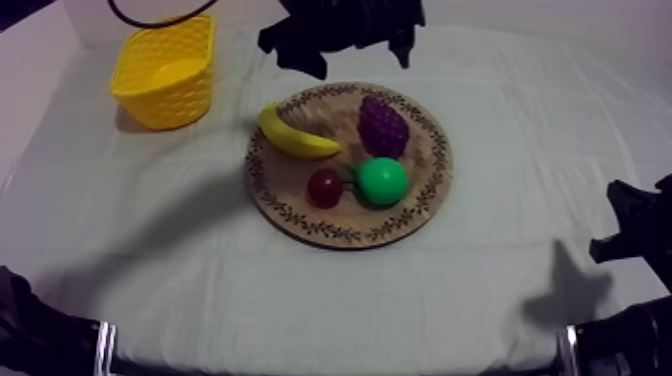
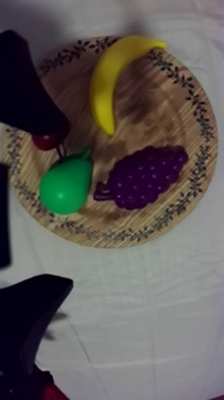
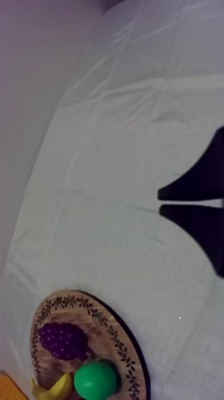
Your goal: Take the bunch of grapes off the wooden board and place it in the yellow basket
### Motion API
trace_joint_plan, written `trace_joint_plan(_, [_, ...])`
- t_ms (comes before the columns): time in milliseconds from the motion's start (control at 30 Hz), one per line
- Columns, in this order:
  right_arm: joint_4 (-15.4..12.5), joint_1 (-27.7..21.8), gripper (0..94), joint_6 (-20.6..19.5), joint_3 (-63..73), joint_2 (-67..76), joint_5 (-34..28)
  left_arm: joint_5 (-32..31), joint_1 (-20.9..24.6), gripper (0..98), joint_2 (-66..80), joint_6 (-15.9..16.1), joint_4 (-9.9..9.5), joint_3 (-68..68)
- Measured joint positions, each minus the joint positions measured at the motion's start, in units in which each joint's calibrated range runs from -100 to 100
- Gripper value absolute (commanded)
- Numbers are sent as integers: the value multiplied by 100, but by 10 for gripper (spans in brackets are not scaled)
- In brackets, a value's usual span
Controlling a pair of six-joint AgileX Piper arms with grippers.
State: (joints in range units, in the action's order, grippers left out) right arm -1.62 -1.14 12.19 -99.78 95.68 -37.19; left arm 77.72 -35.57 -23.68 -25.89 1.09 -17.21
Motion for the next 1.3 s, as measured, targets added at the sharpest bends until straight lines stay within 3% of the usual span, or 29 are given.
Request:
trace_joint_plan(267, [0,0,5,0,0,0,0,-371,132,954,-415,311,169,-54])
trace_joint_plan(800, [0,0,5,0,0,0,0,-498,277,957,-1592,573,525,-708])
trace_joint_plan(1300, [0,0,5,0,0,0,0,-6,328,956,-2961,779,915,-1919])
